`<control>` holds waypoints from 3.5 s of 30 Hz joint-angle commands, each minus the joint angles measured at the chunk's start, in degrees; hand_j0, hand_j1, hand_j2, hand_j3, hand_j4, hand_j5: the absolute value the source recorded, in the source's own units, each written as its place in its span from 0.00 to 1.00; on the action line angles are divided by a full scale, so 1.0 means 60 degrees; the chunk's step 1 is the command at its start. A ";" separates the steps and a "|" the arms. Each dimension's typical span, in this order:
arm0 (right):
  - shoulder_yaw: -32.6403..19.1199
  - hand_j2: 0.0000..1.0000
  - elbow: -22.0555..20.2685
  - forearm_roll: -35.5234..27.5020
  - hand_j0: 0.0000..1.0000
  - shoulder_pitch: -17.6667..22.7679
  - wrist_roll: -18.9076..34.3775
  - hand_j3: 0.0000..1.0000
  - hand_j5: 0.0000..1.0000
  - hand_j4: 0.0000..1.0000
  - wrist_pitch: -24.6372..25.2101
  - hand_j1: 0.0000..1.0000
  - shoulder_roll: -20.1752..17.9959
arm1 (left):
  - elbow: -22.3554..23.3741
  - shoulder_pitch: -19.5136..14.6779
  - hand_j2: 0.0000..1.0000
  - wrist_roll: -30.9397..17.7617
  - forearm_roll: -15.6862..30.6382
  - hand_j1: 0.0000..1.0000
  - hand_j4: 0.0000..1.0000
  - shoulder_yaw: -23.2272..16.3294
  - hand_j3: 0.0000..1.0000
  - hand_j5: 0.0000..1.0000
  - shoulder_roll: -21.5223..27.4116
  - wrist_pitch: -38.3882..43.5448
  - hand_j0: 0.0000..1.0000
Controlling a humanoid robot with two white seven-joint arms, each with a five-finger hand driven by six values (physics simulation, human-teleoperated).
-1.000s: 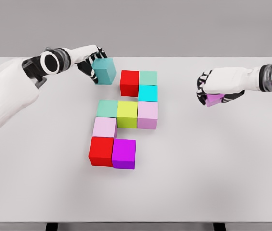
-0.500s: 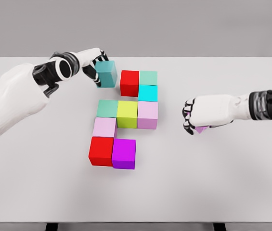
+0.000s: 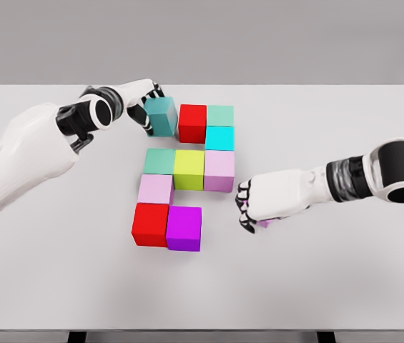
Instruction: Assemble the squares on the desktop into the number 2
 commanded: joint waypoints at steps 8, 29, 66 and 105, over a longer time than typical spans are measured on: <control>0.0006 1.00 -0.0003 -0.0701 1.00 -0.0337 -0.0005 1.00 1.00 1.00 0.0023 1.00 0.0109 | 0.0013 0.0000 0.64 0.0004 -0.0044 0.64 0.64 -0.0042 0.64 0.64 -0.0026 -0.0016 0.64; -0.2295 1.00 0.3175 -0.1272 1.00 0.1055 -0.0005 1.00 1.00 1.00 0.0023 1.00 -0.0770 | 0.0043 -0.0029 0.93 -0.0025 -0.0044 0.93 0.93 -0.0042 0.93 0.93 -0.0055 -0.0016 0.93; -0.1064 1.00 -0.0018 -0.1566 1.00 0.0923 -0.0005 1.00 1.00 1.00 0.0023 1.00 -0.2718 | 0.1259 -0.0073 0.94 0.0268 -0.0029 0.94 0.94 -0.0027 0.94 0.94 -0.0788 -0.0016 0.94; 0.0694 1.00 0.0392 -0.1639 1.00 0.0469 -0.0005 1.00 1.00 1.00 0.0023 1.00 -0.1121 | 0.0468 -0.0015 1.00 0.0502 -0.0029 1.00 1.00 -0.0027 1.00 1.00 0.0164 -0.0016 1.00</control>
